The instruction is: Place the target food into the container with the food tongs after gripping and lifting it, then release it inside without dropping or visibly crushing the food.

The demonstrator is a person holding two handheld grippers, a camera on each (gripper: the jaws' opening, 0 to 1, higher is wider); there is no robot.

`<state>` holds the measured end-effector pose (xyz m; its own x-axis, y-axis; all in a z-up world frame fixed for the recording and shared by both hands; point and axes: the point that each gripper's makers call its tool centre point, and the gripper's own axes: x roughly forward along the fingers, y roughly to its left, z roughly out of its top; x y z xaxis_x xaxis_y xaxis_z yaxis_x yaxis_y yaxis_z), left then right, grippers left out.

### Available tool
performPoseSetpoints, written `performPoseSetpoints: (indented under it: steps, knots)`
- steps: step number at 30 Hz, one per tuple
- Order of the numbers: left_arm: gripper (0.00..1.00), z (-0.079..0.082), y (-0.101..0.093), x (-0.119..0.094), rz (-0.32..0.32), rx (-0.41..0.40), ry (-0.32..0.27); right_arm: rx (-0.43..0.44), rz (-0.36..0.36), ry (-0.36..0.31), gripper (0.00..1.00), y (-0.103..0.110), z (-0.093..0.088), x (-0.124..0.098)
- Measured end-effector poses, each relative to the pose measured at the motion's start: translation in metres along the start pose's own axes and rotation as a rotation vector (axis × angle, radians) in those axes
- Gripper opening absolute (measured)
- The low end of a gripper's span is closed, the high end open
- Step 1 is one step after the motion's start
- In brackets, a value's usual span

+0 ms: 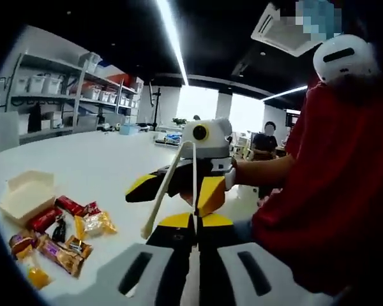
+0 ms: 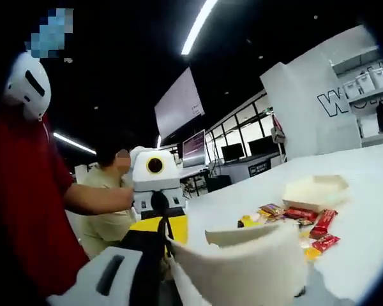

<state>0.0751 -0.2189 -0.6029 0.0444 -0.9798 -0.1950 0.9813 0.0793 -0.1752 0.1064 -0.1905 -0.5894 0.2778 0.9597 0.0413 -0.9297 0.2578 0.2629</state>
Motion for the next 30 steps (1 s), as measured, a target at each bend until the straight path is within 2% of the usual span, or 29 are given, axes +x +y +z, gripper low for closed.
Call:
performPoseSetpoints:
  steps: [4, 7, 8, 12, 20, 26, 30]
  knots:
    - [0.01, 0.000, -0.007, 0.002, -0.037, -0.011, 0.034, 0.036, 0.040, -0.014, 0.40, 0.009, 0.004, 0.002]
    - [0.01, 0.002, -0.008, 0.003, -0.038, -0.004, 0.038, 0.047, 0.051, -0.030, 0.37, 0.010, 0.009, 0.000]
    - [0.01, 0.008, -0.007, 0.002, -0.044, -0.006, 0.020, 0.045, 0.056, -0.027, 0.37, 0.012, 0.010, 0.000]
    - [0.01, 0.014, -0.010, 0.003, -0.058, -0.001, 0.028, 0.059, 0.059, -0.041, 0.40, 0.012, 0.015, -0.001]
    - [0.01, 0.018, -0.013, 0.004, -0.092, -0.051, 0.037, 0.066, 0.102, -0.049, 0.30, 0.022, 0.020, -0.003]
    - [0.01, 0.020, -0.014, 0.004, -0.097, -0.061, 0.050, 0.069, 0.089, -0.062, 0.32, 0.020, 0.023, -0.004]
    - [0.01, 0.016, -0.014, 0.005, -0.094, -0.065, 0.086, 0.063, 0.075, -0.099, 0.31, 0.018, 0.033, -0.006]
